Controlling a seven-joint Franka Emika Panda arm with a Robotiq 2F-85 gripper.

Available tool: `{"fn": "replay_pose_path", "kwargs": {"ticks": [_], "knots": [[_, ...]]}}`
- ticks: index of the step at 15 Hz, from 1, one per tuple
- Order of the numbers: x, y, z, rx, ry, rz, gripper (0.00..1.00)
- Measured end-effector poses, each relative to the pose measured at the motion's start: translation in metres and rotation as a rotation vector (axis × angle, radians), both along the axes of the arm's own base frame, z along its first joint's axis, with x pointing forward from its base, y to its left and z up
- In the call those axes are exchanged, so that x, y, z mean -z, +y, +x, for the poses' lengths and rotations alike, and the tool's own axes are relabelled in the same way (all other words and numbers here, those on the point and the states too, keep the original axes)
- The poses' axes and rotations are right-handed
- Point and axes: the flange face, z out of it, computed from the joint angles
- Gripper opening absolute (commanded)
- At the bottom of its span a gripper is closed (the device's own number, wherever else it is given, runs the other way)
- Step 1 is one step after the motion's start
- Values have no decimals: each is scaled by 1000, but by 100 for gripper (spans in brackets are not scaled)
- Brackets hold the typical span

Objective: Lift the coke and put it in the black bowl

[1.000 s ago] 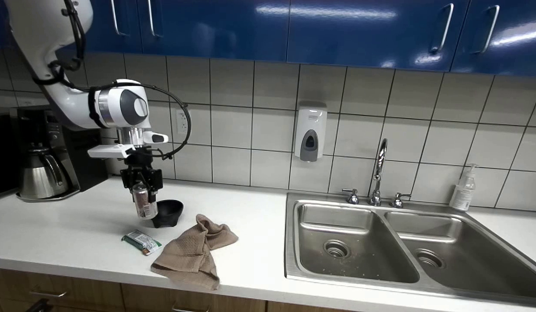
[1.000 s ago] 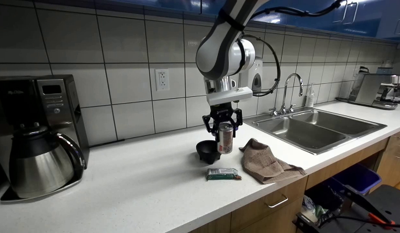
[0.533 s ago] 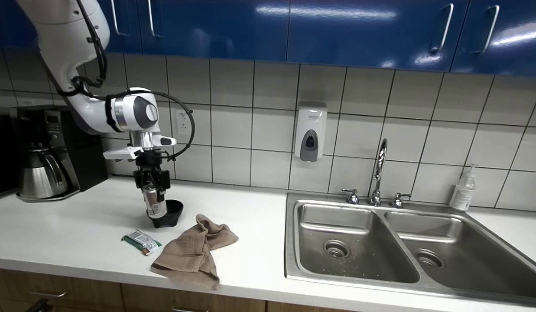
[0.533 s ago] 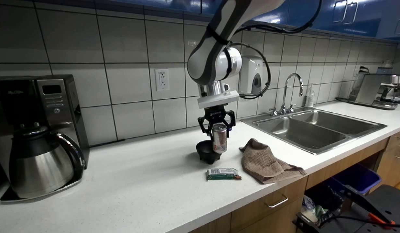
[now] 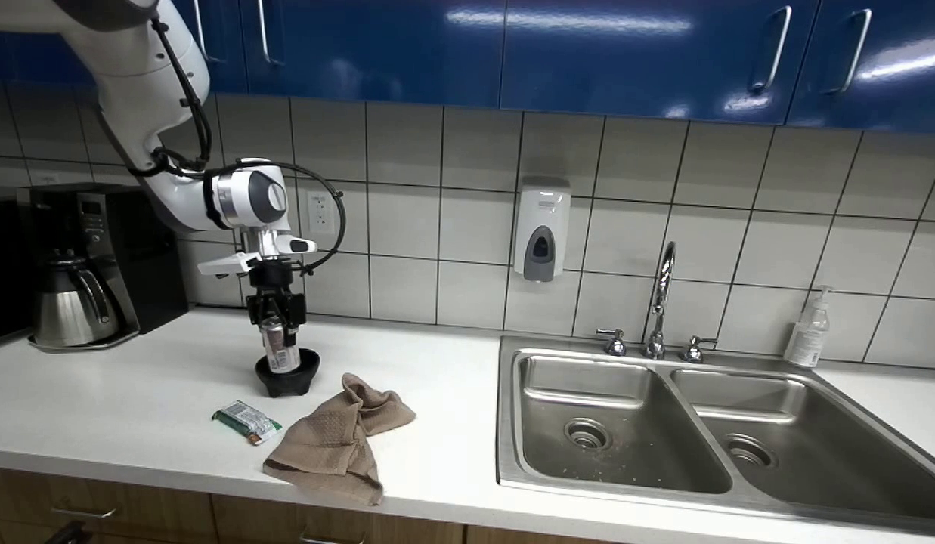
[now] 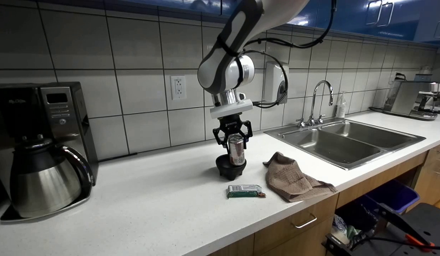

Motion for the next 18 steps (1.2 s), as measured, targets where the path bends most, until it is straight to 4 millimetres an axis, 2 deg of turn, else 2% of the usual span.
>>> {"fn": "replay_pose_path", "kwargs": {"ticks": [9,18], "knots": [[20,6,21,30,2,24,41],[42,6,27,41,14,28,41]]}}
